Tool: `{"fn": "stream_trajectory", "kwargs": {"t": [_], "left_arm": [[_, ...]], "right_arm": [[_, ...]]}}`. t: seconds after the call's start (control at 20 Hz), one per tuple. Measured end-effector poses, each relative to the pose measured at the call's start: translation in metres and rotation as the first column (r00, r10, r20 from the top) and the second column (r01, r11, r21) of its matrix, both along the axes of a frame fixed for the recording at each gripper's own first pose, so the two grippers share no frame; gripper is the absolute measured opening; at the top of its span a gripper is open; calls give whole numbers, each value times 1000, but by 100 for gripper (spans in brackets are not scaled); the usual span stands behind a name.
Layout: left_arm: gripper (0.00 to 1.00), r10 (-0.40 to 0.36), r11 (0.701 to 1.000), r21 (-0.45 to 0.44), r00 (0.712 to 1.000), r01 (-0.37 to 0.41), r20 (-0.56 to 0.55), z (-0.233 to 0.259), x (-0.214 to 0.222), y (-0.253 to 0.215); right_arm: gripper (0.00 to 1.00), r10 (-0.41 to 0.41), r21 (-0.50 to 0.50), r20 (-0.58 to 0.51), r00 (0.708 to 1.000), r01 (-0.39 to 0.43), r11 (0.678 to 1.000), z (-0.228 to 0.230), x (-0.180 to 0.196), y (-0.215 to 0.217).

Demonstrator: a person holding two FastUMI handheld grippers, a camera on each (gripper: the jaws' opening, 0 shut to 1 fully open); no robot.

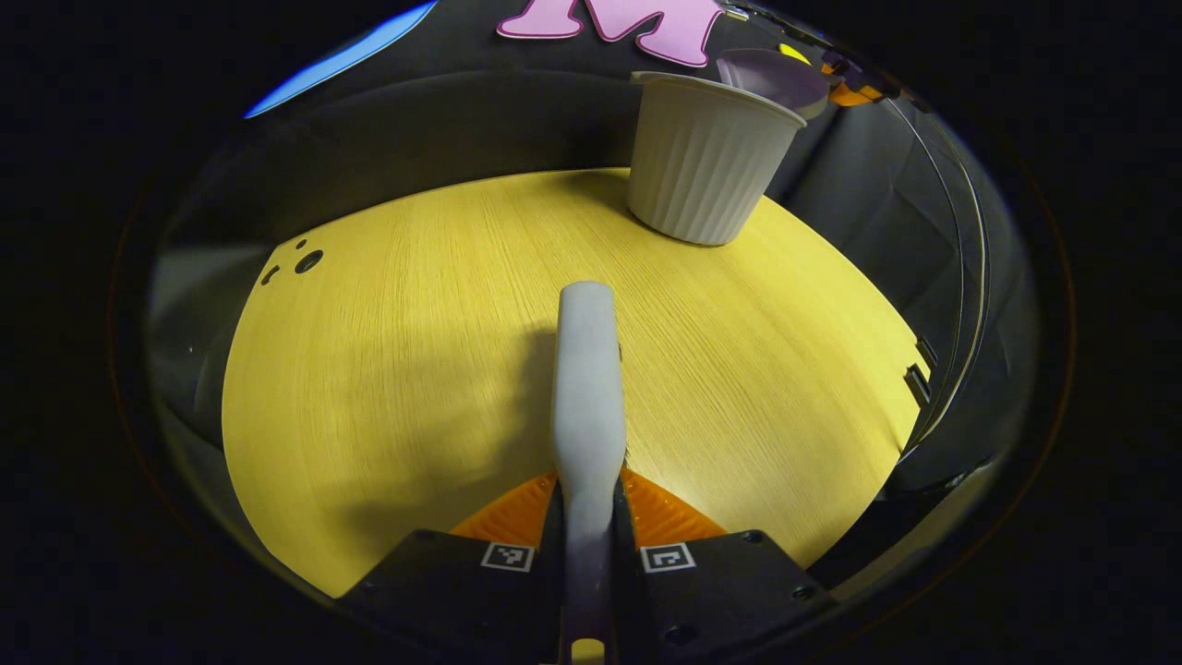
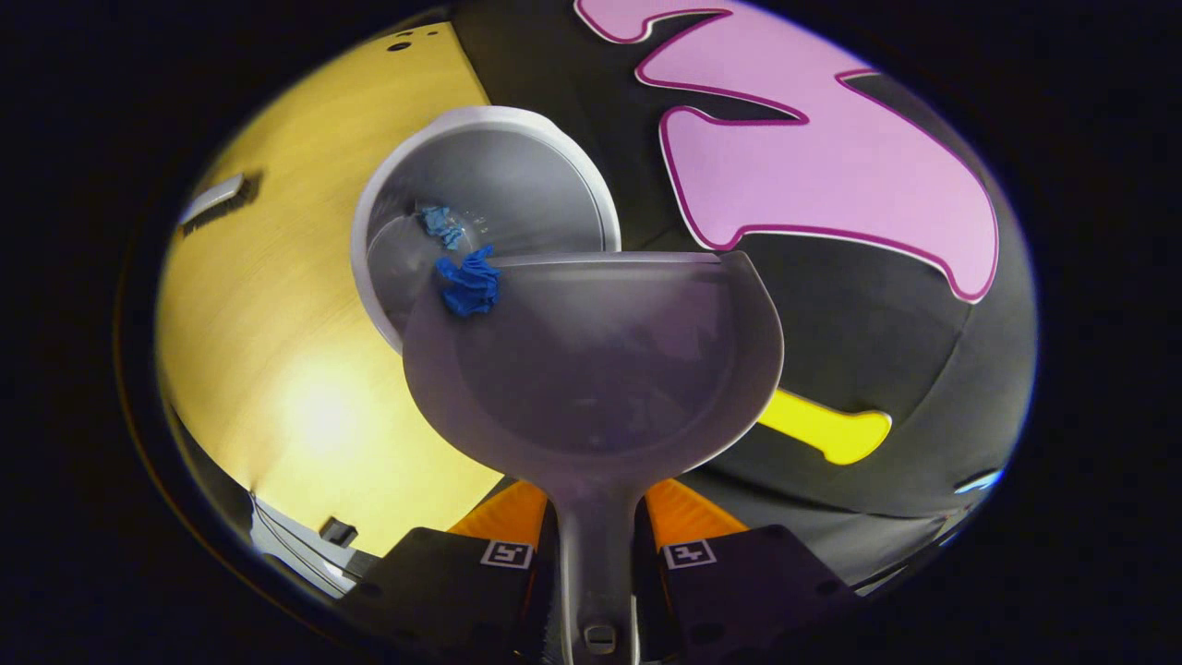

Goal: Pick up the small broom and dustpan from the desktop, sweep the trash into the dustpan with the broom, and then empty the trash into the garbage bin.

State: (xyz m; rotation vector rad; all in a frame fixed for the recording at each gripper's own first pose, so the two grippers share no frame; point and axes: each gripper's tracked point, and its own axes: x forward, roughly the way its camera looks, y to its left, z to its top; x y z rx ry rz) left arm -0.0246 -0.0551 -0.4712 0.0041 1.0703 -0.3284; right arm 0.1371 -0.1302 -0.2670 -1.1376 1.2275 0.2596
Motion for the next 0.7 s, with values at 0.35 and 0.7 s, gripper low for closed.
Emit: {"fn": "stream_trajectory", "kwargs": {"t": [0.35, 0.7], "left_arm": [[28, 22, 1000, 0, 1000, -22, -3, -2, -4, 4], [28, 11, 1000, 17, 1000, -11, 3, -1, -1, 4]], "right_arm": [[36, 51, -2, -25, 998, -52, 999, -1, 6, 19], [36, 29, 24, 28, 999, -30, 999, 3, 8, 10]]}}
